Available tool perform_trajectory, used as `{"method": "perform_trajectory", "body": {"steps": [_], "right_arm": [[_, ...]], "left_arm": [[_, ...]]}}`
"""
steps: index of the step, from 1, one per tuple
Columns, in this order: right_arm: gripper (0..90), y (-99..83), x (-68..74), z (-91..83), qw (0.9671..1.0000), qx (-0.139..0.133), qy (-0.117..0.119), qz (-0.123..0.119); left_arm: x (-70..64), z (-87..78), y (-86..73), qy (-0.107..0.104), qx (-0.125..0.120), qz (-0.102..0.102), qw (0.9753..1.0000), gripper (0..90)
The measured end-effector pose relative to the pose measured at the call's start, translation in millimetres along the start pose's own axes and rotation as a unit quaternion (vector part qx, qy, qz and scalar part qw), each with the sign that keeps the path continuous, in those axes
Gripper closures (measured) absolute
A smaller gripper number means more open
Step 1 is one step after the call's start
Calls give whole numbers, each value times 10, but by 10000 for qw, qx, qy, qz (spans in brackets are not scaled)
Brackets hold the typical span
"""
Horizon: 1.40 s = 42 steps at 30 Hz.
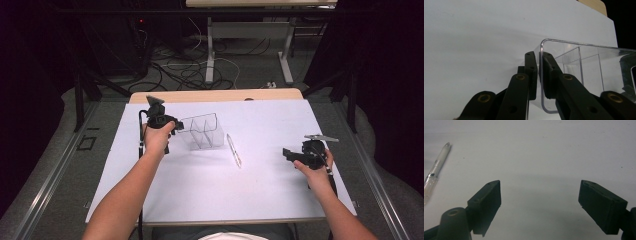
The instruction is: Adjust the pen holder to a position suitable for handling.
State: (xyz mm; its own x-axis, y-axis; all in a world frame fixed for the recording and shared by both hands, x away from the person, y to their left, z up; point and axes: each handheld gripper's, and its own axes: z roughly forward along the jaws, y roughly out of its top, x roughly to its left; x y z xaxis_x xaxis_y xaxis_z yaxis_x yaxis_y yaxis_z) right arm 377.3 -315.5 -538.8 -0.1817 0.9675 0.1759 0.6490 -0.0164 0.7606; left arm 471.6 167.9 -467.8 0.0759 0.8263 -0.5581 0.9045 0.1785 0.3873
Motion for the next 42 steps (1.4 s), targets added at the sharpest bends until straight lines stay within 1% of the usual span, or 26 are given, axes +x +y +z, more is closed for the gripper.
{"method": "perform_trajectory", "body": {"steps": [1, 2, 6, 8, 12, 13, 15, 16, 17, 20, 22, 24, 25, 27, 28, 29, 31, 32, 33, 34, 35, 37, 39, 40, 41, 42], "right_arm": [[179, -1, 5, -2, 10000, 7, 1, 16], [179, -1, 4, 0, 10000, 2, 1, -9], [179, -3, 11, -5, 10000, -2, 0, -5], [179, -3, 12, -6, 10000, -2, -2, -5], [179, -5, 16, -7, 10000, -4, -3, -7], [179, -6, 18, -7, 10000, -4, -4, -10], [179, -6, 23, -9, 10000, 0, -1, -4], [179, -6, 26, -10, 10000, -5, -3, -8], [179, -6, 31, -14, 10000, 0, -4, -4], [179, -7, 35, -19, 10000, -5, 8, -19], [179, -6, 37, -19, 10000, -9, 9, 3], [179, -8, 35, -20, 10000, -3, 7, -11], [179, -8, 36, -22, 10000, -1, 9, -12], [179, -8, 39, -23, 10000, -5, 12, -8], [179, -7, 39, -25, 10000, 8, 34, -4], [179, -8, 41, -23, 10000, -7, 15, -4], [179, -6, 41, -25, 10000, 10, 40, -7], [179, -6, 43, -26, 10000, 9, 42, -5], [179, -6, 46, -26, 10000, -15, 21, -8], [179, -6, 52, -30, 10000, -16, 29, 1], [179, -6, 52, -30, 10000, -16, 29, 1], [179, -5, 51, -30, 10000, -21, 33, -20], [179, -6, 56, -27, 10000, -8, 24, 12], [179, -6, 53, -26, 10000, -13, 23, -7], [179, -7, 57, -25, 10000, -11, 29, 6], [180, -7, 57, -25, 10000, -5, 39, 6]], "left_arm": [[6, -16, -25, -56, 0, -79, 10000, 842], [19, -35, -48, -63, 10, -75, 10000, 841], [40, -107, -162, -181, -27, -222, 9996, 841], [47, -142, -223, -201, 28, -200, 9996, 841], [47, -195, -342, -186, 47, -185, 9996, 840], [46, -205, -369, -213, 76, -190, 9996, 839], [42, -221, -421, -225, 59, -203, 9995, 839], [44, -237, -444, -244, 93, -202, 9995, 839], [47, -246, -471, -238, 63, -179, 9995, 839], [48, -280, -545, -218, 99, -219, 9995, 837], [62, -300, -591, -236, 117, -208, 9994, 837], [72, -315, -641, -263, 125, -311, 9991, 836], [81, -318, -660, -292, 137, -287, 9991, 838], [79, -329, -704, -267, 119, -314, 9991, 839], [74, -336, -718, -220, 164, -275, 9992, 838], [69, -329, -743, -208, 99, -290, 9993, 837], [72, -316, -776, -153, 142, -253, 9995, 833], [70, -303, -794, -100, 173, -275, 9994, 831], [77, -298, -807, -114, 212, -260, 9994, 829], [73, -296, -812, -136, 172, -252, 9994, 823], [58, -297, -819, -93, 162, -280, 9994, 823], [43, -289, -826, -97, 191, -297, 9993, 824], [26, -286, -831, -86, 184, -303, 9993, 823], [17, -280, -834, -123, 185, -363, 9991, 819], [19, -276, -837, -107, 153, -305, 9994, 815], [7, -278, -840, -77, 181, -269, 9994, 813]]}}
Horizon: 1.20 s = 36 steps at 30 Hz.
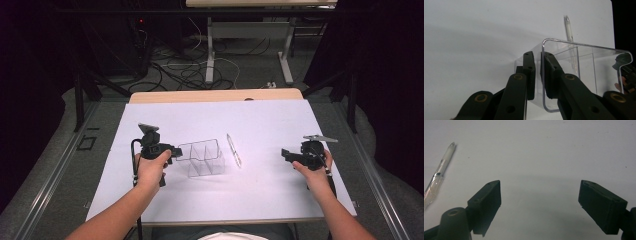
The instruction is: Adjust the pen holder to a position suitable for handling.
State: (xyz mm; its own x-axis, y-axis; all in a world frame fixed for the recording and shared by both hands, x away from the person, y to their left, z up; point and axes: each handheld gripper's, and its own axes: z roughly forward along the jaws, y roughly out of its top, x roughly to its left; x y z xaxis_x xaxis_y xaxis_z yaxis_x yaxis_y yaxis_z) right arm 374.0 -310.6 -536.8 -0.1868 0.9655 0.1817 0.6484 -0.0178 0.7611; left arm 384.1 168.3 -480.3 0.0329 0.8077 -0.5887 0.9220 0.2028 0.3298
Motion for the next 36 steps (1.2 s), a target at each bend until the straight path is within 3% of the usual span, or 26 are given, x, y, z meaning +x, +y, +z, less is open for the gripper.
{"method": "perform_trajectory", "body": {"steps": [12, 18, 24, 36], "right_arm": [[180, -8, 11, 14, 10000, 33, 21, -17], [181, -12, 15, 20, 10000, 52, 21, -20], [181, -13, 29, 31, 10000, 74, 32, -2], [181, -26, 35, 49, 9999, 113, 58, -76]], "left_arm": [[-161, 86, -95, -76, 55, 156, 9998, 741], [-157, 85, -120, -92, -46, 94, 9999, 737], [-198, 102, -152, -124, 39, 112, 9999, 732], [-166, 155, -166, -412, 81, 159, 9990, 699]]}}
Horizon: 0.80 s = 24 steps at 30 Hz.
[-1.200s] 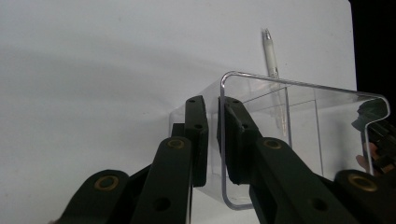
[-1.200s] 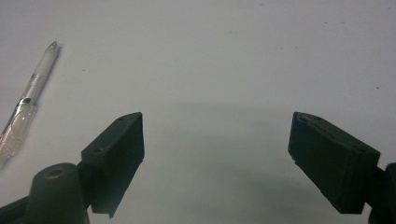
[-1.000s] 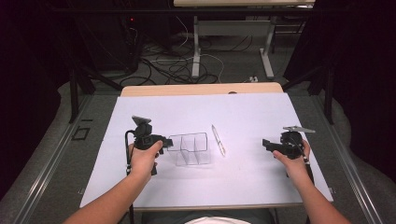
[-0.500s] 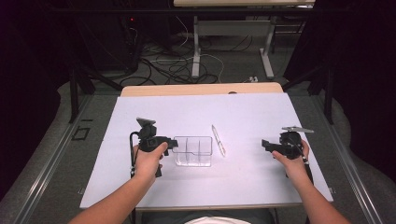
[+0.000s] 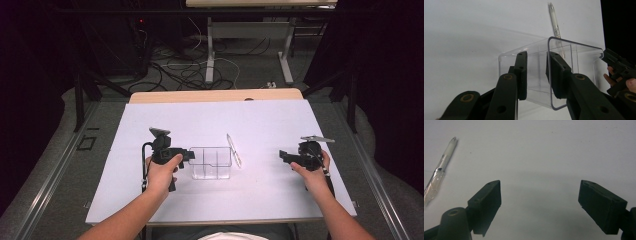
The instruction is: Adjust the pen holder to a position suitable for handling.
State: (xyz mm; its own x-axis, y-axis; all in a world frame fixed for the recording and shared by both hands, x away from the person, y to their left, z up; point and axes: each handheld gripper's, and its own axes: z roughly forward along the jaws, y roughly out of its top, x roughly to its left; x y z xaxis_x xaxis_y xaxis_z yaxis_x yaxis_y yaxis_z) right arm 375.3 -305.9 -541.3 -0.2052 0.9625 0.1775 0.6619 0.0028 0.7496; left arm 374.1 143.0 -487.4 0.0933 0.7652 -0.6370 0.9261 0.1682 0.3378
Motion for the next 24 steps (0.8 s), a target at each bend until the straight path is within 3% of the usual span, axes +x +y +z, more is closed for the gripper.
{"method": "perform_trajectory", "body": {"steps": [3, 9, 17, 19, 24], "right_arm": [[181, -1, 8, 9, 10000, 47, 16, -10], [181, -4, 24, 15, 10000, 87, 35, -17], [180, -2, 36, -2, 9999, 127, 42, 31], [180, -1, 38, -3, 9999, 126, 49, 2], [180, 3, 54, 2, 9999, 156, 69, 24]], "left_arm": [[21, 3, -5, -122, -39, 33, 9999, 677], [43, -35, 7, -330, -90, 352, 9988, 632], [220, -192, 43, -648, -397, 303, 9966, 562], [283, -245, 55, -657, -609, 340, 9954, 539], [456, -355, 68, -571, -820, 432, 9941, 486]]}}
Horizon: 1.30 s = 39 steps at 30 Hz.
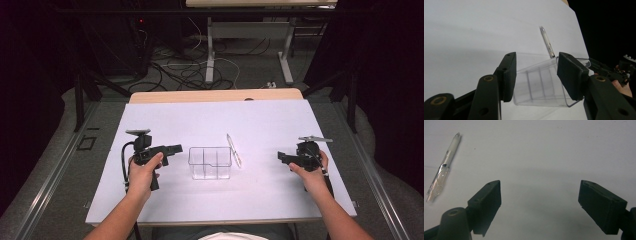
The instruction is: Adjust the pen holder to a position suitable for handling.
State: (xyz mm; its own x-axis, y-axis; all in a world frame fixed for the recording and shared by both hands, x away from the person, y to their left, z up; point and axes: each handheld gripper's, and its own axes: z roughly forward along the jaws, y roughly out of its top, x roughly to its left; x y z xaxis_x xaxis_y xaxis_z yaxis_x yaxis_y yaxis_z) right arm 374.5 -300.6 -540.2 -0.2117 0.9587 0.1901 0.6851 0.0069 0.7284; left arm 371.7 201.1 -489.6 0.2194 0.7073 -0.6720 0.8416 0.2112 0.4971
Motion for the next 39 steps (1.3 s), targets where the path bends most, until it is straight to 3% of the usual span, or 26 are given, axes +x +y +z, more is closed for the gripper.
{"method": "perform_trajectory", "body": {"steps": [3, 8, 11, 12, 15, 16, 20, 24, 26, 28, 33, 38, 39], "right_arm": [[180, 7, 7, -1, 10000, 15, 23, -15], [174, 34, 42, -9, 9999, 20, 114, 20], [167, 53, 69, 11, 9998, 40, 201, 31], [166, 57, 82, 17, 9997, 65, 214, 58], [158, 66, 118, 43, 9994, 118, 307, 102], [154, 68, 133, 52, 9994, 132, 323, 81], [146, 96, 182, 76, 9993, 117, 354, -4], [138, 138, 225, 89, 9995, 138, 294, -67], [118, 164, 243, 97, 9994, 172, 285, -129], [101, 188, 268, 117, 9991, 205, 310, -180], [108, 257, 347, 185, 9984, 351, 381, -220], [156, 423, 451, 267, 9975, 476, 469, -211], [165, 459, 469, 275, 9973, 510, 491, -204]], "left_arm": [[73, -19, -3, 46, -175, 47, 9998, 437], [187, -46, 5, 274, -429, 319, 9982, 365], [269, -70, 14, 417, -532, 481, 9966, 340], [294, -65, 15, 421, -692, 503, 9954, 340], [378, -100, 47, 541, -740, 741, 9930, 315], [404, -102, 58, 624, -815, 889, 9907, 287], [435, -124, 87, 702, -735, 1439, 9844, 222], [421, -81, 67, 823, -687, 1842, 9770, 155], [423, -55, 57, 822, -664, 1891, 9763, 127], [428, -38, 54, 918, -631, 1992, 9736, 69], [479, -7, 49, 1107, -564, 1989, 9721, 8], [545, 30, 42, 1414, -392, 2041, 9679, 2], [563, 46, 36, 1442, -352, 1984, 9688, 2]]}}
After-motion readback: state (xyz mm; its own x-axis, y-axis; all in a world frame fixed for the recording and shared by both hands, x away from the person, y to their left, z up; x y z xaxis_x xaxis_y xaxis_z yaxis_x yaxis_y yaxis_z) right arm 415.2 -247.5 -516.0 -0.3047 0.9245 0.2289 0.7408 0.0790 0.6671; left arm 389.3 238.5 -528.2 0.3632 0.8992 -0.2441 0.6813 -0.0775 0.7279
